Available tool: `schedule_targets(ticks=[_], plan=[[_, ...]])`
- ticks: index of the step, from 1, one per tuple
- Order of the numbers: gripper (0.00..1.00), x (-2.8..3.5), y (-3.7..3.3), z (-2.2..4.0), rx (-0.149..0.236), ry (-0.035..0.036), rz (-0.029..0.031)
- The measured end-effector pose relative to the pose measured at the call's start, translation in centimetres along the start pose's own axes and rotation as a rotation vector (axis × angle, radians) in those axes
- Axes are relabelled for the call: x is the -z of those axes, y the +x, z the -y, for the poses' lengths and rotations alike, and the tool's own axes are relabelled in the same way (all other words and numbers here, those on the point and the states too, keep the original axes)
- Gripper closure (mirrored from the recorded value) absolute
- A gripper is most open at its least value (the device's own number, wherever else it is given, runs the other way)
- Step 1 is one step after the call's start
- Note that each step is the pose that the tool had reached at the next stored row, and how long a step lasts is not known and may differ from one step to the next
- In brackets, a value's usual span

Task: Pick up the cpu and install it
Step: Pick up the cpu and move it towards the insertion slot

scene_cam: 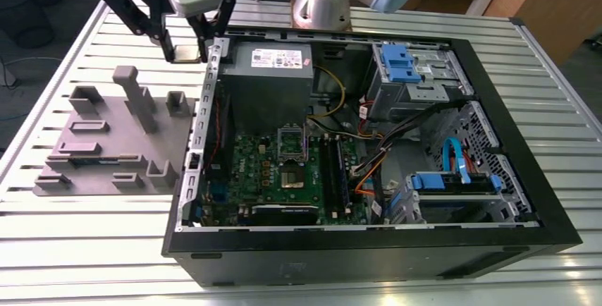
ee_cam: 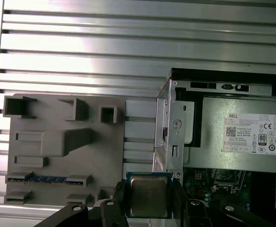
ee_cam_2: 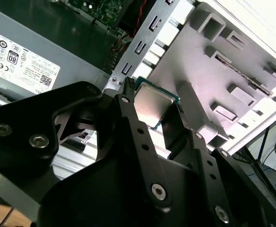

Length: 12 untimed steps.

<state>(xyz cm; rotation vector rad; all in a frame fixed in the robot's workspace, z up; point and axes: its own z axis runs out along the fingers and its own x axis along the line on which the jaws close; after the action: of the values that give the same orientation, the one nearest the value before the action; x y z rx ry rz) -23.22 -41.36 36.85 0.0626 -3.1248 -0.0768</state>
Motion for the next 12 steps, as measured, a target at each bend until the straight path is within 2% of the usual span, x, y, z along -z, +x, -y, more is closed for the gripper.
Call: schedule_targets(ticks=[12], plan=[[0.53, 0.01, -0.4, 0.02, 0.0, 0.0, 0.0]])
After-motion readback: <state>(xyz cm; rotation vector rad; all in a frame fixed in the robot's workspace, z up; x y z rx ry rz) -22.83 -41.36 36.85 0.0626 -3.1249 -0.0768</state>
